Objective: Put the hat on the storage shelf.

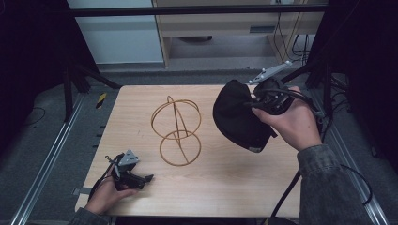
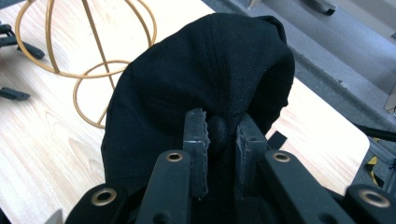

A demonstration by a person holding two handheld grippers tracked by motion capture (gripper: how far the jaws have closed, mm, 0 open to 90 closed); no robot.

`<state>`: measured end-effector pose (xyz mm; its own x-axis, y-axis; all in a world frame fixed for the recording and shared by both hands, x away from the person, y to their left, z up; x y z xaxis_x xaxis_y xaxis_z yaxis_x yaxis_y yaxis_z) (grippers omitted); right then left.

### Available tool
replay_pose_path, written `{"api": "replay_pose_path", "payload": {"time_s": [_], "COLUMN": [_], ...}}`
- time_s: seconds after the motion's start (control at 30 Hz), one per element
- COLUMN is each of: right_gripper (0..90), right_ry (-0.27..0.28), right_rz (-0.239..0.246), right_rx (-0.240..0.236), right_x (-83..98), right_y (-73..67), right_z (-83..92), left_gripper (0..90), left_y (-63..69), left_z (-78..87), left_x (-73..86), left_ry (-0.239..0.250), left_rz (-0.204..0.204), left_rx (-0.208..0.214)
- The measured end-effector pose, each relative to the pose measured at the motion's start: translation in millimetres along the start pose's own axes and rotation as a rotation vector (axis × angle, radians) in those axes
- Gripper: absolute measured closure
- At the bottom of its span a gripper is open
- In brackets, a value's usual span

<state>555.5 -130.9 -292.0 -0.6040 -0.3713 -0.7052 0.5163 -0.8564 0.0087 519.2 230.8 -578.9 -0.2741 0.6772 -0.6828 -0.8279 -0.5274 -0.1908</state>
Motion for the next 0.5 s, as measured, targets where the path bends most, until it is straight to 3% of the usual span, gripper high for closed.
{"api": "replay_pose_path", "payload": {"time_s": [0.2, 0.5], "right_gripper": [78.2, 78.2], "right_ry": [0.028, 0.048], "right_rz": [0.001, -0.016], "right_rx": [-0.007, -0.021], "right_x": [-8.8, -13.8], "right_y": [-2.3, -4.8], "right_z": [6.2, 13.3], "left_gripper": [0.0, 0.0], "left_y": [-5.0, -5.0], "left_z": [0.1, 0.2], "left_x": [1.4, 1.6], "left_ry": [-0.008, -0.01], "left_rz": [0.035, 0.035], "left_rx": [-0.033, -0.033]}}
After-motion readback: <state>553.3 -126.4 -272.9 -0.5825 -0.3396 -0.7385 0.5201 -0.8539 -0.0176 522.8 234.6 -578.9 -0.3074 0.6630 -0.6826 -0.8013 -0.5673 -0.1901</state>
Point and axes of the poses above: each handheld gripper's, and its own axes: z roughly backward along the jaws, x roughly out of its underside, y roughly to its right, the point moved 10 cm from there along -z, roughly forward along the jaws, and after that the axes turned 14 degrees about -z, right-handed, at the moved point
